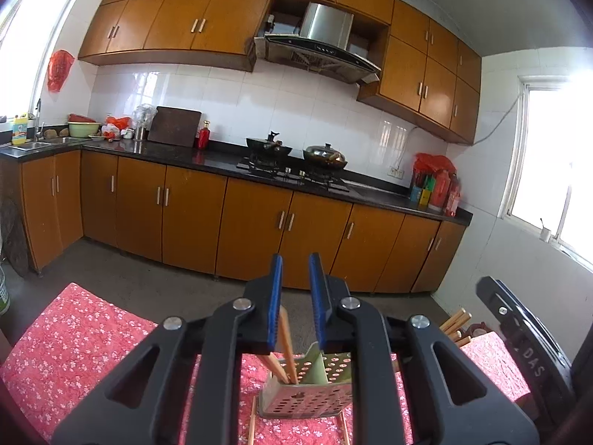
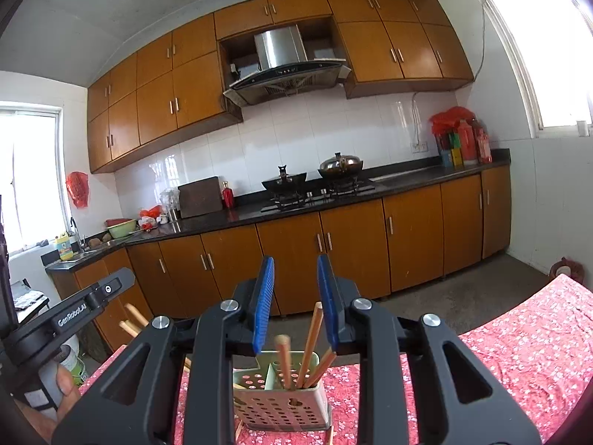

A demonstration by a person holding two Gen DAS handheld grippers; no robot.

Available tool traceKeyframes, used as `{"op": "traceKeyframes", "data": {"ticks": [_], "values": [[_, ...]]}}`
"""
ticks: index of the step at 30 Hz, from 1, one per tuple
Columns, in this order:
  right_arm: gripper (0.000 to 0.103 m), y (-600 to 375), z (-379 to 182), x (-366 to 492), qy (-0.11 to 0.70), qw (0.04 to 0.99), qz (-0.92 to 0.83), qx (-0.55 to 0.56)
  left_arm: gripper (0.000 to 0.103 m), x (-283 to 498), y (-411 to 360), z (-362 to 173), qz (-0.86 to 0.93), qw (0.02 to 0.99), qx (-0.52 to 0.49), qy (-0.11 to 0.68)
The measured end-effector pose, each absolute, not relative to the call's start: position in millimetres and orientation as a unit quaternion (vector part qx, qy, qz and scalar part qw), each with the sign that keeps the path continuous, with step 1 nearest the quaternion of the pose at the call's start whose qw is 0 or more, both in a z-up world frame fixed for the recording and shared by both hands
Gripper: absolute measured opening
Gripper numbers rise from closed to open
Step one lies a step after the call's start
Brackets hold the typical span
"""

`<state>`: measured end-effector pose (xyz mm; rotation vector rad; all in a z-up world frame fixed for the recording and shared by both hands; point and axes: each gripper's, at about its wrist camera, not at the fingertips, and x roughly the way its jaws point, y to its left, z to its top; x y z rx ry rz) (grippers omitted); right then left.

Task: Organize utensils
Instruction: 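Open both tools to drop the chopsticks into the holder, then close the right tool on a chopstick while the left tool grasps the last one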

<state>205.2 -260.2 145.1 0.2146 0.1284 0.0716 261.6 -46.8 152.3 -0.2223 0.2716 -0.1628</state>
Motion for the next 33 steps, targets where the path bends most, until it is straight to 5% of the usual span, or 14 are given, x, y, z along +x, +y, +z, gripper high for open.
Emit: {"op": "traceKeyframes", "data": {"ticks": [8,20,30,33], "values": [[0.03,-276.2,118.1,167.3,0.122,0.987,0.017,0.101,0.029,212.1,-5.0,137.8,-0.046,0.981,-0.116,0.147],[0.023,-262.9,-43.4,170.2,0.38,0.915,0.049,0.128,0.031,187.6,43.5,-22.4,0.001,0.932,-0.065,0.356],[0.02,-228.9,-76.2,169.2,0.424,0.899,0.065,0.091,0.031,177.0,24.9,-53.1,-0.054,0.918,-0.06,0.389],[0.01,-234.0,-77.2,165.5,0.421,0.901,0.058,0.083,0.031,176.5,6.5,-52.5,-0.072,0.915,-0.053,0.394]]}}
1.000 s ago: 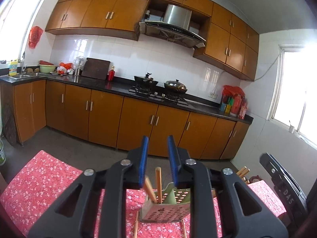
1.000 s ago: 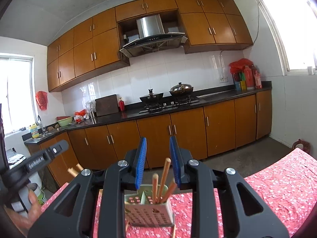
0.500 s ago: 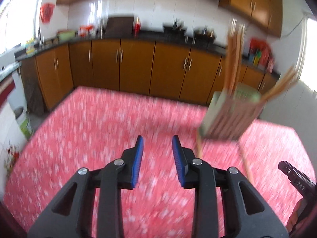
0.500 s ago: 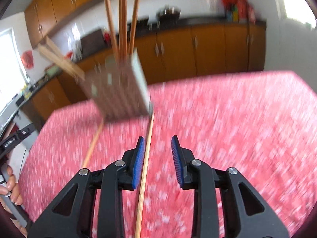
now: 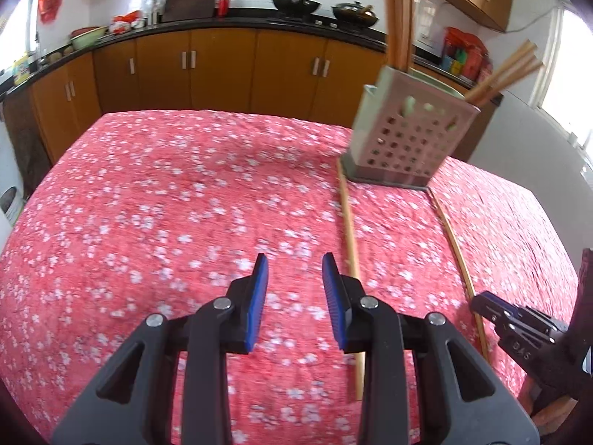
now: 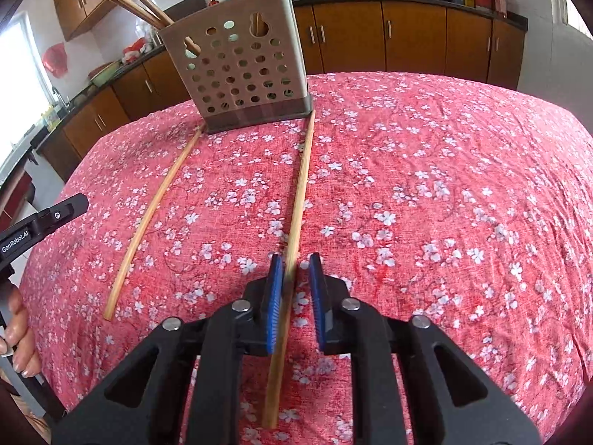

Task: Organize utensils
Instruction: 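Close the right tool on a chopstick while the left tool grasps the last one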

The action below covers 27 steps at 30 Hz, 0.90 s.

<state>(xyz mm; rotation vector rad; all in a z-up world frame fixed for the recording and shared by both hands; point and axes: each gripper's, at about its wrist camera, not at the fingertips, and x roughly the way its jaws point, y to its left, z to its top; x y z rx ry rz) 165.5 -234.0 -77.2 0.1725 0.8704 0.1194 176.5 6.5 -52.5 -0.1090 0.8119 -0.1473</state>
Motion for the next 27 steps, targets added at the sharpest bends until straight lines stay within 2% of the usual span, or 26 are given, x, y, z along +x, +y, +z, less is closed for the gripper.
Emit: {"op": "traceKeyframes", "data": {"ticks": [12,14,19,27], "values": [[0.007,-292.2,-76.6,167.3,0.414,0.901,-0.03,0.128,0.031,191.4,-42.4,-76.6,-0.108,0.895,-0.004,0.433],[0.007,-296.6,-75.8,166.2,0.412,0.901,-0.032,0.129,0.029,195.4,-47.9,-82.7,-0.101,0.892,0.006,0.44],[0.008,-294.8,-74.5,165.8,0.411,0.903,-0.025,0.126,0.008,200.5,-52.9,-91.0,-0.074,0.896,0.033,0.437],[0.008,-275.7,-74.0,176.3,0.406,0.908,-0.006,0.101,0.008,217.3,-0.3,-91.1,-0.015,0.894,-0.018,0.448]]}}
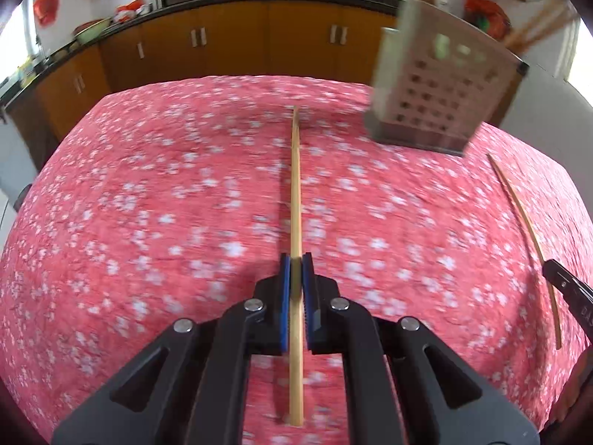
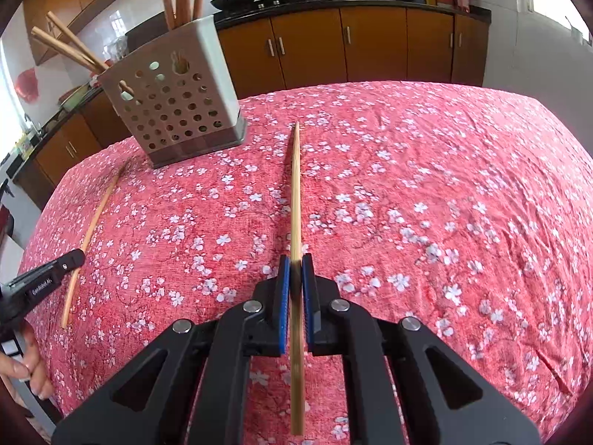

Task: Organize utensils
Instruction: 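Close the right tool on a chopstick while the left tool grasps the last one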

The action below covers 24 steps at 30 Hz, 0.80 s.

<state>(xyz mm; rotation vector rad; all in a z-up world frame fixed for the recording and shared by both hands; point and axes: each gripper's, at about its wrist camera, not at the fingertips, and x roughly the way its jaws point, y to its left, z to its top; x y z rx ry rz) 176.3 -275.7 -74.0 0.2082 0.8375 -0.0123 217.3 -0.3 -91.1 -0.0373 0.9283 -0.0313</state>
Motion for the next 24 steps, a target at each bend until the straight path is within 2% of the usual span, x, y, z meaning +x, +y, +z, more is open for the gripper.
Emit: {"op": "traceKeyframes", "data": {"ticks": [8,14,24], "values": [[0.008,-268.6,-77.6,195.7,0.407,0.911,-0.011,0.063,0.01,218.1,20.0,-91.7,-0.019,0.897,-0.02,0.441],[0.008,-271.4,-82.6,197.0,0.411,0.909,-0.006,0.067,0.016,212.9,12.7,-90.4,-0.027,0.903,-0.018,0.429],[0.008,-268.8,-83.2,195.9,0.412,0.909,-0.007,0.066,0.017,212.1,14.7,-89.2,-0.032,0.902,-0.03,0.429]]}}
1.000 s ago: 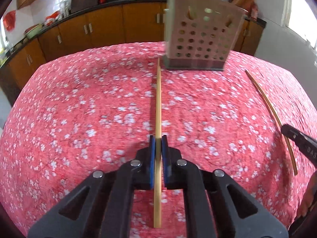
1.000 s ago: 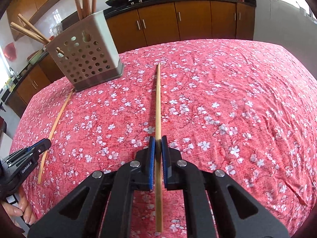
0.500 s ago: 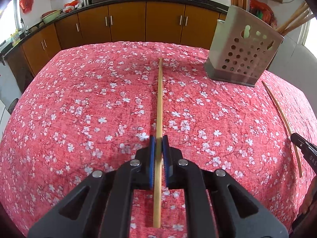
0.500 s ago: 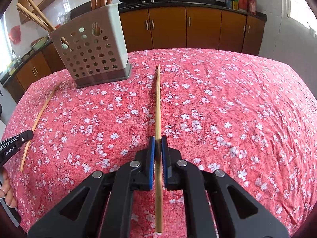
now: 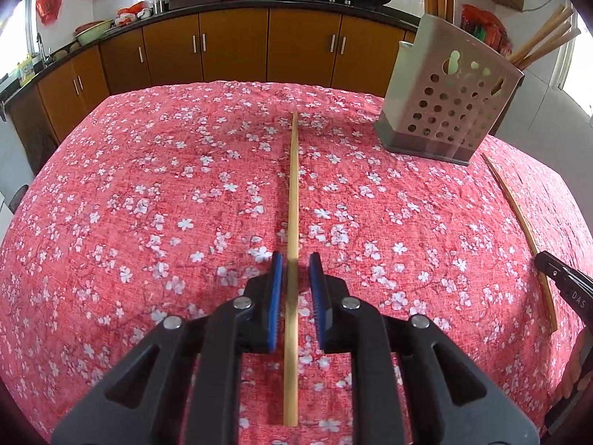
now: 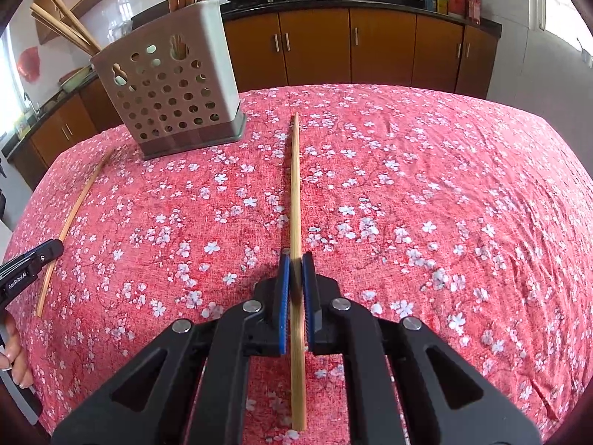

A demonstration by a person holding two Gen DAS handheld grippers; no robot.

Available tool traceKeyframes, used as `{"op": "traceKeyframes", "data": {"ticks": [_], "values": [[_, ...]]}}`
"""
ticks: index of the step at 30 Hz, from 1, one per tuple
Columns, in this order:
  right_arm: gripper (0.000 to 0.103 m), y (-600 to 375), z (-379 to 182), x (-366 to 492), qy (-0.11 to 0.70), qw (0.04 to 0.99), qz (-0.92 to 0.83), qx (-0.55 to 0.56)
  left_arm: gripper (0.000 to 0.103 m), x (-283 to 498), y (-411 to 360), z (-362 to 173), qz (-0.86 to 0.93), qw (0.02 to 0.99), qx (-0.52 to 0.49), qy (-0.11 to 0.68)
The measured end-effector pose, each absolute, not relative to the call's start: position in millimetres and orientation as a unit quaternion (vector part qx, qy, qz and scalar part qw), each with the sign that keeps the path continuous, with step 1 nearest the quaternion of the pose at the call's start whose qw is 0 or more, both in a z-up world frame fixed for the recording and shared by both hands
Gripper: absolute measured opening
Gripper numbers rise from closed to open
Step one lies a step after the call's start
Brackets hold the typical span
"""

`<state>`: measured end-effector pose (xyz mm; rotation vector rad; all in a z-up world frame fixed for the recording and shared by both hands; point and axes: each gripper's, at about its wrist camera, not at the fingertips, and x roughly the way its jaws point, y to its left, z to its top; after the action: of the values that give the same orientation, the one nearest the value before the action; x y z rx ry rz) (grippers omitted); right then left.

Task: Organize utensils
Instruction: 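Close the right tool on a chopstick while the left tool grasps the last one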

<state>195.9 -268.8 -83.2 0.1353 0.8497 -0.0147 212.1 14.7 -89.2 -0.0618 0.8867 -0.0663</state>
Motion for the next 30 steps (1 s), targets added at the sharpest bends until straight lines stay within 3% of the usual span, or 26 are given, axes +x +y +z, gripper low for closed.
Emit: {"op": "traceKeyframes", "data": {"ticks": [30], "values": [[0.008,-271.5,-84.0,197.4,0.412,0.909,-0.008,0.056,0.017,211.2,15.6,-89.0,-0.037,0.902,-0.045,0.428]]}}
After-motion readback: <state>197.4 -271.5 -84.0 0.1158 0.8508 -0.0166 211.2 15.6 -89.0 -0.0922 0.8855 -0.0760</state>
